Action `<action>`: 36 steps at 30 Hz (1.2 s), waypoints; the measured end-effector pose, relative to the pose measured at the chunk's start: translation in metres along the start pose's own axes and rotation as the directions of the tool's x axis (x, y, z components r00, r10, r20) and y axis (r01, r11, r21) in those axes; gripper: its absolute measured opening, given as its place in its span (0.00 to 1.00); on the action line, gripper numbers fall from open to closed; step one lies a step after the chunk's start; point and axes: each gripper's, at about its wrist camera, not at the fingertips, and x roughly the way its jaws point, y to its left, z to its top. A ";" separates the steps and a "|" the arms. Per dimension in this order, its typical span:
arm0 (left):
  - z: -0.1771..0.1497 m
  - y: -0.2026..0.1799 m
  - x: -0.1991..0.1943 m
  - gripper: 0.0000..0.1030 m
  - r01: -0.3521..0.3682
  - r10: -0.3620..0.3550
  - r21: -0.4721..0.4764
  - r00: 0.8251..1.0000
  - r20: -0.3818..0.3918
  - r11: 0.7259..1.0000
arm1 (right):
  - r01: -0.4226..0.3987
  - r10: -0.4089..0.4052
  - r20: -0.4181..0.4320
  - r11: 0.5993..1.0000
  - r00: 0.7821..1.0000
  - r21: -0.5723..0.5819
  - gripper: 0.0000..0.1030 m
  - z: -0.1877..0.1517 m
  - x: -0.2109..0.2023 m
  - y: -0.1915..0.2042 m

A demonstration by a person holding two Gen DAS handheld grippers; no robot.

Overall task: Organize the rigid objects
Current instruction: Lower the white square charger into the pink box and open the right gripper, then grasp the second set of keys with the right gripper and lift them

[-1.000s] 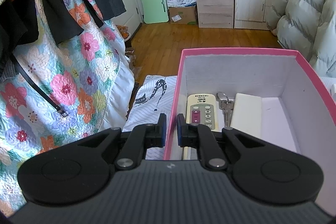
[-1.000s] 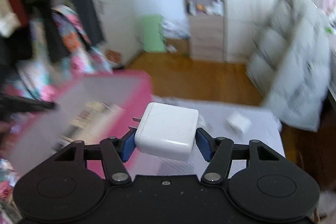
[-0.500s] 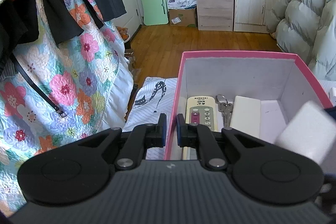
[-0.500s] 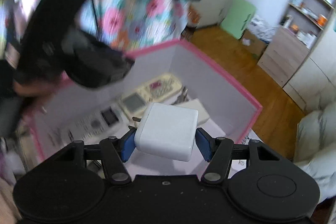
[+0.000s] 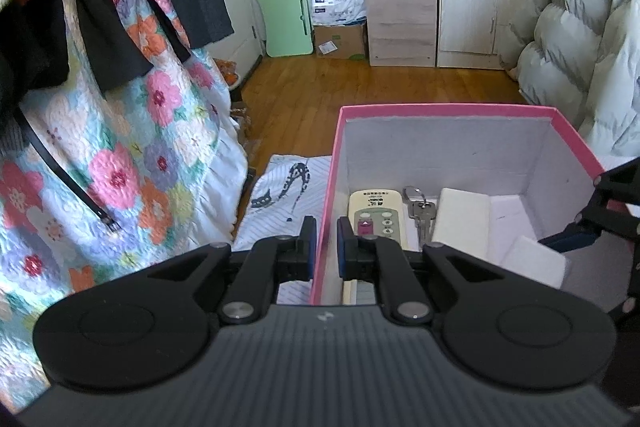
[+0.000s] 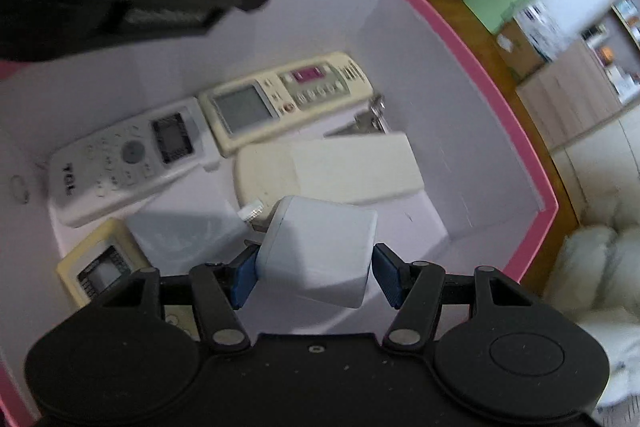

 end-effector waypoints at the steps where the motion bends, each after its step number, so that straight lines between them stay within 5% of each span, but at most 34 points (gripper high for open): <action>1: 0.000 0.000 0.000 0.09 -0.001 0.001 0.003 1.000 0.000 1.000 | 0.005 -0.005 -0.001 1.000 1.000 0.009 0.70 -0.002 -0.002 -0.003; 5: 0.000 -0.003 0.000 0.09 -0.013 0.013 0.021 1.000 0.001 1.000 | 0.153 -0.162 0.125 0.985 0.979 0.082 0.74 -0.019 -0.036 -0.013; 9: 0.000 -0.003 0.002 0.09 -0.014 0.014 0.021 1.000 -0.004 1.000 | 0.120 -0.186 0.297 0.966 0.936 0.228 0.74 -0.055 -0.085 -0.028; 14: 0.000 -0.003 0.002 0.10 -0.016 0.017 0.028 1.000 -0.004 0.999 | 0.068 -0.264 0.396 0.893 0.879 0.445 0.76 -0.117 -0.113 -0.048; 21: 0.000 -0.004 0.003 0.10 -0.026 0.026 0.032 1.000 -0.012 0.999 | -0.136 -0.134 0.408 0.812 0.903 0.567 0.70 -0.172 -0.083 -0.065; 32: -0.001 -0.007 0.003 0.11 -0.032 0.033 0.049 0.999 -0.018 0.998 | -0.097 -0.173 0.276 0.660 0.946 0.745 0.70 -0.176 0.021 -0.098; 36: -0.001 -0.006 0.003 0.11 -0.032 0.032 0.043 0.999 -0.019 0.999 | 0.022 -0.276 0.235 0.689 0.932 0.724 0.71 -0.168 0.038 -0.097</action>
